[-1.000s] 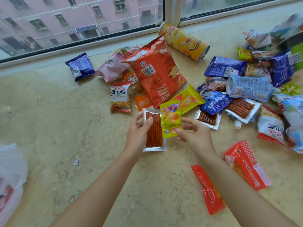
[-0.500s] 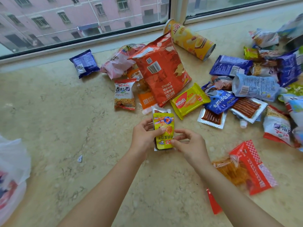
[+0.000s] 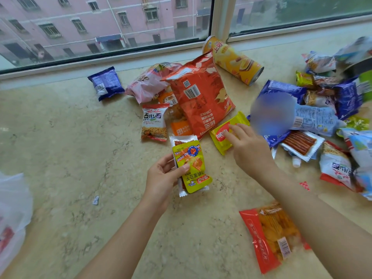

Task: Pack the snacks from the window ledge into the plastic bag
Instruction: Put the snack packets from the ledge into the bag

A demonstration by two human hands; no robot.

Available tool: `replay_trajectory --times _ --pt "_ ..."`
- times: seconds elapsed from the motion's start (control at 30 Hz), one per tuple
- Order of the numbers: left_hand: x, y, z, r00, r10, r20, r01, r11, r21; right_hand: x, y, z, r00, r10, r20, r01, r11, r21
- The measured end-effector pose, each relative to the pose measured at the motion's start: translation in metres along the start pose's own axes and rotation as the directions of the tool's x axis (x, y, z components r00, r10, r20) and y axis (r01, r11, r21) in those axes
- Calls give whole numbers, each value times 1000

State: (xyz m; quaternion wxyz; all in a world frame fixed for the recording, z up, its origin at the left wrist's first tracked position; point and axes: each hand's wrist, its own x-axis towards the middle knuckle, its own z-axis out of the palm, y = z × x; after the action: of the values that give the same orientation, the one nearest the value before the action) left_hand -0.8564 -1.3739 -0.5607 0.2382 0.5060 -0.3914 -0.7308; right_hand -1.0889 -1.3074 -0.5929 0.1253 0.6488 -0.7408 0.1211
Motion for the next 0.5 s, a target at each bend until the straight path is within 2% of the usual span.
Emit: replay_trajectory --times 0.07,0.17,0.4,0.5 --pt "-1 -1 0 1000 -6 0 6 1000 -19 2 6 9 982 -136 130 152 981 -118" --pt "-1 -1 -1 1000 -11 -2 11 999 -46 3 11 15 952 -183 245 230 956 -183" --pt "-5 3 -9 1000 -5 -12 4 995 -97 18 17 18 944 -223 242 277 936 -217" --pt "-8 3 -16 1000 2 -26 -5 995 -99 25 18 15 946 -273 175 302 938 -168"
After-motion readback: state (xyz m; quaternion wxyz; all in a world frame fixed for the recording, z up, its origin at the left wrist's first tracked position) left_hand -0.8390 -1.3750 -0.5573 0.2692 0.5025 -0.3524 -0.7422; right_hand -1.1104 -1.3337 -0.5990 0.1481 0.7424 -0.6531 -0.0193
